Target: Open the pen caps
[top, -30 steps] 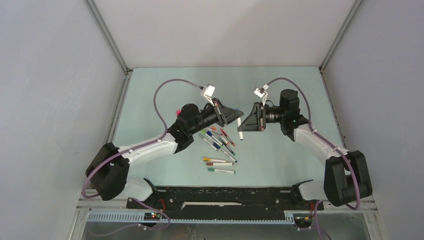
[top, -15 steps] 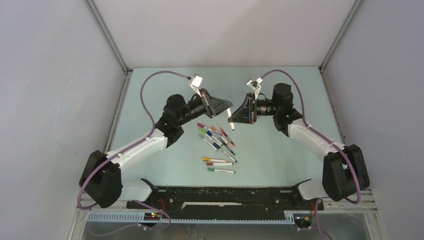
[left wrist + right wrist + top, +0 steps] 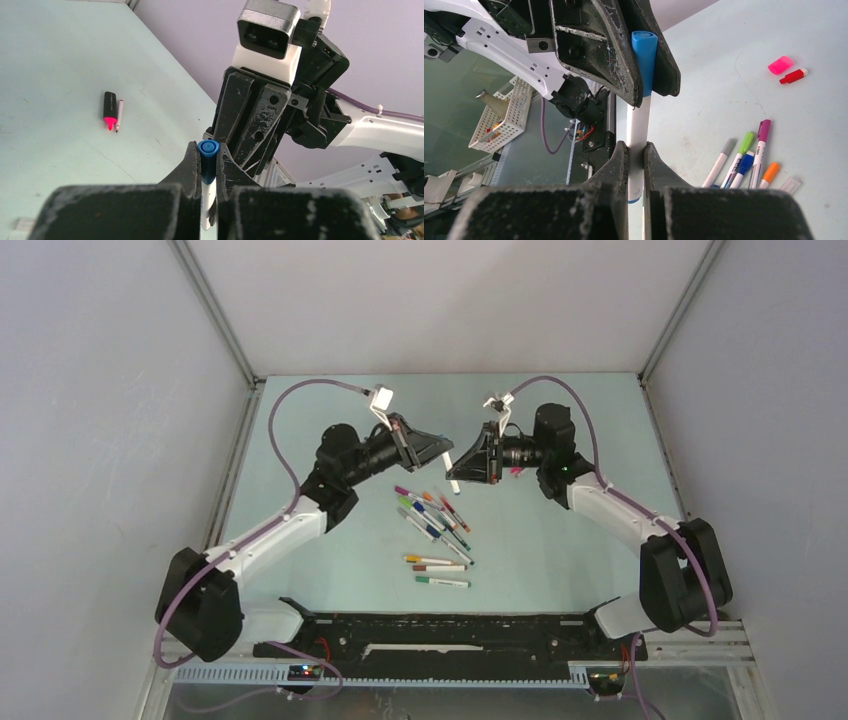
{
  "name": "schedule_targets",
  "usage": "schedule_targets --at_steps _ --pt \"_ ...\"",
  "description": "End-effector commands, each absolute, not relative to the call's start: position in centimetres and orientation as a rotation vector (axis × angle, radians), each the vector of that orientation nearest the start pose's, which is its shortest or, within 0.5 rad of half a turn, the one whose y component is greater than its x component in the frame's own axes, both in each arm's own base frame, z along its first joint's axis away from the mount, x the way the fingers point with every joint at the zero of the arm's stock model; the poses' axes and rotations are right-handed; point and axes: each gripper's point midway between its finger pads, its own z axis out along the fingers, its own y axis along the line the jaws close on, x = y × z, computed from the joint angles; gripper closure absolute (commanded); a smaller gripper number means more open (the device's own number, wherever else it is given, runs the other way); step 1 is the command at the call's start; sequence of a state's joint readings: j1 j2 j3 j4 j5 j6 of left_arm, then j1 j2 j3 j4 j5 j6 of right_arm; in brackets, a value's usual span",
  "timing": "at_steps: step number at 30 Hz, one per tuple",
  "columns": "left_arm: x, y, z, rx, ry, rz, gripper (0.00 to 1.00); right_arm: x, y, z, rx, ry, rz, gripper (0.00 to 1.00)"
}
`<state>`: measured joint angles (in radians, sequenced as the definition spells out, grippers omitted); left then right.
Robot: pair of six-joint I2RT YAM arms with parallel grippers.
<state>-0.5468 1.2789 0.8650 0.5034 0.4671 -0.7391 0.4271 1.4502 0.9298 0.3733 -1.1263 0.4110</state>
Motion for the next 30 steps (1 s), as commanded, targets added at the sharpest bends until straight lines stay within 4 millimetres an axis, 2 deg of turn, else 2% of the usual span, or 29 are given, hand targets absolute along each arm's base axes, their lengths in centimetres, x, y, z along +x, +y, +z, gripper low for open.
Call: schedule_targets --at_steps 1,9,12,14,16,18,22,23,25,26,28,30 --pt "33.5 -17.9 51.5 -0.067 0.921 -1.018 1.00 18.7 29.0 20.5 -1.033 1.856 1.897 1.00" --pt "33.4 -15.5 52.9 -0.121 0.867 -0.958 1.00 18.5 29.3 20.1 -1.049 1.873 1.908 1.00" --pt "33.6 -15.2 52.0 -0.107 0.907 -0.944 1.00 19.2 29.0 19.6 -1.061 1.882 1.821 1.00" --pt "34.1 -14.9 50.0 -0.122 0.976 -0.927 1.00 20.3 28.6 18.7 -1.059 1.914 1.709 1.00" --pt "34.9 -14.6 47.1 -0.151 1.075 -0.907 1.00 22.0 27.9 17.6 -1.022 1.966 1.588 1.00" --pt "35.8 -14.6 43.4 -0.171 1.214 -0.877 1.00 24.0 27.0 16.5 -0.956 2.027 1.477 1.00" --pt "37.6 -15.0 34.1 -0.199 1.585 -0.782 1.00 27.1 24.7 15.3 -0.803 2.113 1.342 1.00" --pt "37.8 -15.1 31.2 -0.212 1.701 -0.750 1.00 27.7 24.3 15.1 -0.776 2.127 1.315 1.00" --pt "38.3 -15.2 26.7 -0.223 1.876 -0.695 1.00 28.6 23.5 14.6 -0.734 2.150 1.274 1.00" --pt "38.7 -15.2 23.6 -0.217 1.984 -0.648 1.00 29.0 23.1 14.3 -0.716 2.159 1.262 1.00" --pt "39.2 -14.9 19.6 -0.210 2.136 -0.568 1.00 29.4 22.6 13.9 -0.685 2.178 1.259 1.00" --pt "40.0 -14.8 16.8 -0.203 2.236 -0.499 1.00 29.7 22.3 13.6 -0.664 2.188 1.258 1.00"
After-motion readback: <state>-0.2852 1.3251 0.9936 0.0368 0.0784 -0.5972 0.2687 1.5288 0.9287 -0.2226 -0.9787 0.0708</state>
